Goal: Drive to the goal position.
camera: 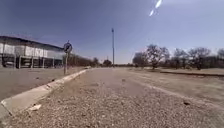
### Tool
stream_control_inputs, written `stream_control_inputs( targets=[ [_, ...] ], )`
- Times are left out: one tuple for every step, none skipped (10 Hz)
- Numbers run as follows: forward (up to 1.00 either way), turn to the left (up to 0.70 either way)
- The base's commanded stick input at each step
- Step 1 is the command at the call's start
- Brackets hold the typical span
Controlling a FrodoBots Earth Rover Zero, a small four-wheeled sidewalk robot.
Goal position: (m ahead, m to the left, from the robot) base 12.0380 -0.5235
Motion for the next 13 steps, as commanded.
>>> stream_control_inputs(
  targets=[
    [0.7, 0.0],
    [0.7, 0.0],
    [0.7, 0.0],
    [0.7, 0.0],
    [0.7, 0.0],
    [0.7, 0.0],
    [0.7, 0.0],
    [0.7, 0.0],
    [0.7, 0.0],
    [0.7, 0.0],
    [0.7, 0.0],
    [0.7, 0.0],
    [0.7, 0.0]
  ],
)
